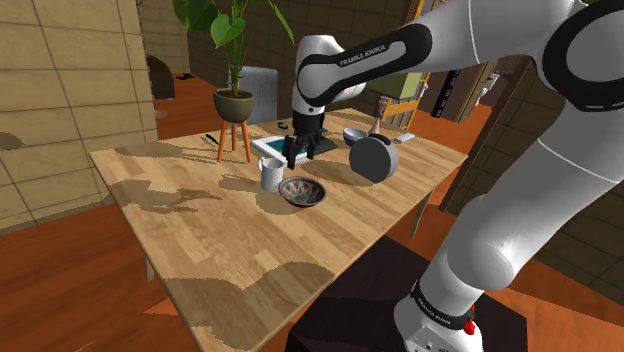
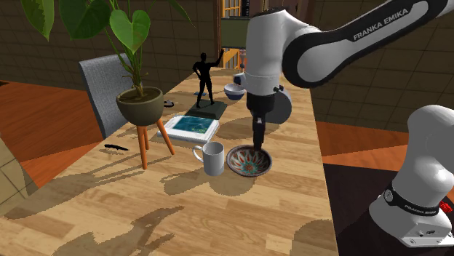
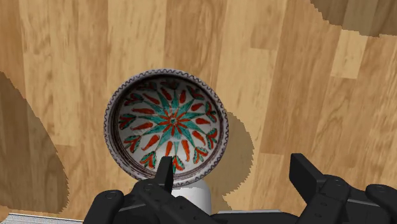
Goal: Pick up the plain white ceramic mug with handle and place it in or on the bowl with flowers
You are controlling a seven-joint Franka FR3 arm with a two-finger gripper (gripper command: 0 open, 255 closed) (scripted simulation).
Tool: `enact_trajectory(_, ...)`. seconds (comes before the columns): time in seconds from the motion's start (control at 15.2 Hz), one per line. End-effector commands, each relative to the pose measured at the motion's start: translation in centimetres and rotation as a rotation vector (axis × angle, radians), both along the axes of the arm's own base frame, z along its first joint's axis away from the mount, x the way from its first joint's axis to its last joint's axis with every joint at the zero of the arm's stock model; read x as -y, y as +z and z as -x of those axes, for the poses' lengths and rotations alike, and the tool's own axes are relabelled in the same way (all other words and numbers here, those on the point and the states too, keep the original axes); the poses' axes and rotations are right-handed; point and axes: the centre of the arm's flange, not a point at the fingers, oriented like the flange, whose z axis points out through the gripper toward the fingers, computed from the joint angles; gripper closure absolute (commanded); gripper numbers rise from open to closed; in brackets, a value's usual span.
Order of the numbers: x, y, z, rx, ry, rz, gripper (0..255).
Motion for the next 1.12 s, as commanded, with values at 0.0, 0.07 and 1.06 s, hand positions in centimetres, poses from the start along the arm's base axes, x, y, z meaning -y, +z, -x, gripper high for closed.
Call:
enact_trajectory(0.0, 0.3, -1.4, -2.4, 0.01, 0.004, -0.003, 0)
enact_trajectory(0.07, 0.4, -2.0, -3.5, 0.015, 0.006, -0.004, 0)
enact_trajectory(1.06, 1.1, -10.5, -14.2, 0.057, 0.024, -0.018, 0)
